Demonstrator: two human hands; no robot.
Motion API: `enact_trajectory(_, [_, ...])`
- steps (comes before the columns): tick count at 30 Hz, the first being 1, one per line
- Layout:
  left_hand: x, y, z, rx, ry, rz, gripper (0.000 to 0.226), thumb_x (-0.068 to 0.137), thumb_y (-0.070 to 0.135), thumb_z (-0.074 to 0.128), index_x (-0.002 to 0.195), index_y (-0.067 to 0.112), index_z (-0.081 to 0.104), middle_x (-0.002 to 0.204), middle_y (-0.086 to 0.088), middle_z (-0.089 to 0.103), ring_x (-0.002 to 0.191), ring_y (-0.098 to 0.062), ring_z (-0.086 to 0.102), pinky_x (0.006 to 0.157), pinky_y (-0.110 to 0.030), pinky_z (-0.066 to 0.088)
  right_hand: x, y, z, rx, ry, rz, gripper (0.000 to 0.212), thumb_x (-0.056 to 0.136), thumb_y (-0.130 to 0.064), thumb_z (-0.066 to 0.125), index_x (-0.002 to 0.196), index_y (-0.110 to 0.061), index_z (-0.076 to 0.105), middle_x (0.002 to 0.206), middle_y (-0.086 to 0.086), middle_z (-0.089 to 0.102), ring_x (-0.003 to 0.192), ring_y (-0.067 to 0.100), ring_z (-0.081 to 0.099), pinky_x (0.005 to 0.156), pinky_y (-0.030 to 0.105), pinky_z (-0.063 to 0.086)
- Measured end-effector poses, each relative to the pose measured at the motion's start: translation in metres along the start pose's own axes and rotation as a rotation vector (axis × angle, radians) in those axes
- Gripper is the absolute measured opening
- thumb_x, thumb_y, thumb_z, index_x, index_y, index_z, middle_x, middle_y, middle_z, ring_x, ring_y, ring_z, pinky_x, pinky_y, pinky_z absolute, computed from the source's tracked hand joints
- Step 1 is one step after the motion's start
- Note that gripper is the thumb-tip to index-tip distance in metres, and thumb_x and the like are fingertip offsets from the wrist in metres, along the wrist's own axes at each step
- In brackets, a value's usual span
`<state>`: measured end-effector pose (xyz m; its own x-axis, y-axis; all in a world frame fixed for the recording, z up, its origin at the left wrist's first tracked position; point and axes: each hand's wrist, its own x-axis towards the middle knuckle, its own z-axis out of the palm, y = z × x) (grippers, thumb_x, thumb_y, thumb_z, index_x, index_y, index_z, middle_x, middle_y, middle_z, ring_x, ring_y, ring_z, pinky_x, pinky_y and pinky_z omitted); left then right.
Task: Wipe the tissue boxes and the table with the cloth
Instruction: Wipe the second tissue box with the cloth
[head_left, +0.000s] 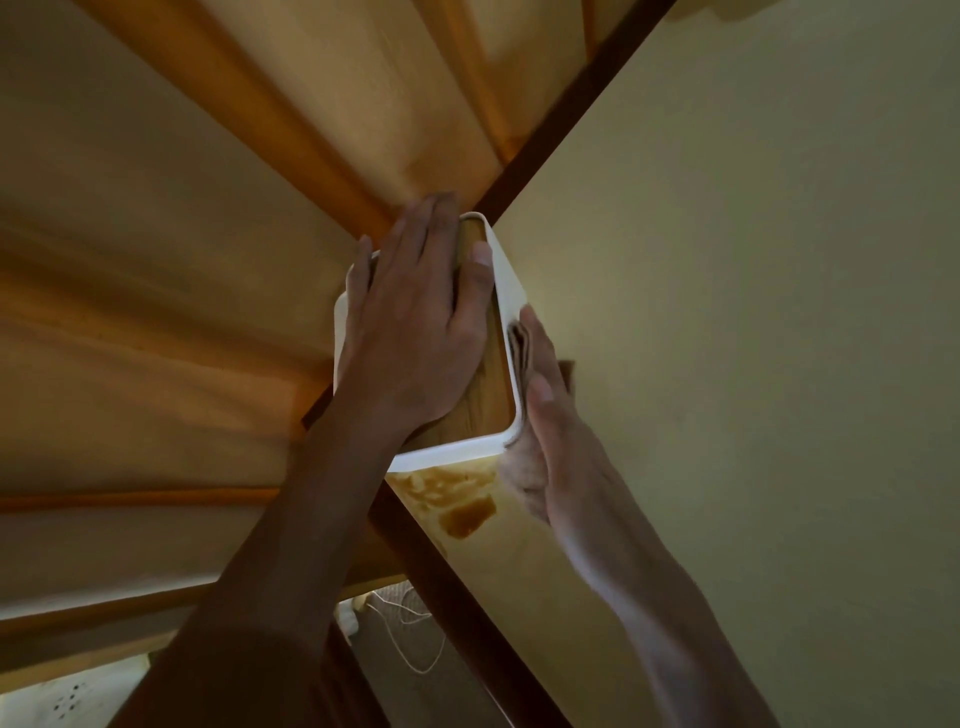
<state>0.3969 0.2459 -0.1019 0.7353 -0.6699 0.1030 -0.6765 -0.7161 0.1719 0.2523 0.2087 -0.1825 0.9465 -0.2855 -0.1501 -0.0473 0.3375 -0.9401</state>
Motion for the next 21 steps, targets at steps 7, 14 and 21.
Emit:
enact_trajectory(7, [-0.001,0.002,-0.002,-0.037,-0.041,-0.032,0.061,0.106,0.048,0.018,0.16,0.021,0.02,0.166,0.004,0.023,0.153,-0.009,0.013,0.125,-0.05,0.007,0.078,-0.052,-0.018,0.002,0.038,-0.016,0.053,0.11,-0.05,0.024,0.161,-0.039,0.024,0.166,-0.015,0.027,0.152,0.001,0.025,0.128,0.039,0.017])
enact_trajectory(14, [-0.006,0.003,-0.008,-0.14,0.057,0.01,0.063,0.106,0.029,0.033,0.161,0.032,0.003,0.168,0.002,0.018,0.152,-0.017,0.022,0.119,-0.059,0.021,0.093,-0.049,-0.021,0.021,-0.097,-0.151,0.064,0.106,-0.05,0.029,0.163,-0.036,0.002,0.171,-0.012,0.009,0.156,0.002,0.01,0.13,0.043,0.009])
enact_trajectory(21, [-0.007,-0.002,-0.01,-0.236,0.078,0.019,0.046,0.096,0.018,0.04,0.139,0.033,0.044,0.15,0.009,0.046,0.143,-0.015,0.037,0.114,-0.062,0.029,0.085,-0.063,-0.019,0.185,-0.12,-0.142,0.077,0.109,-0.035,0.04,0.158,-0.039,-0.019,0.172,-0.006,0.0,0.156,0.008,0.016,0.127,0.039,0.023])
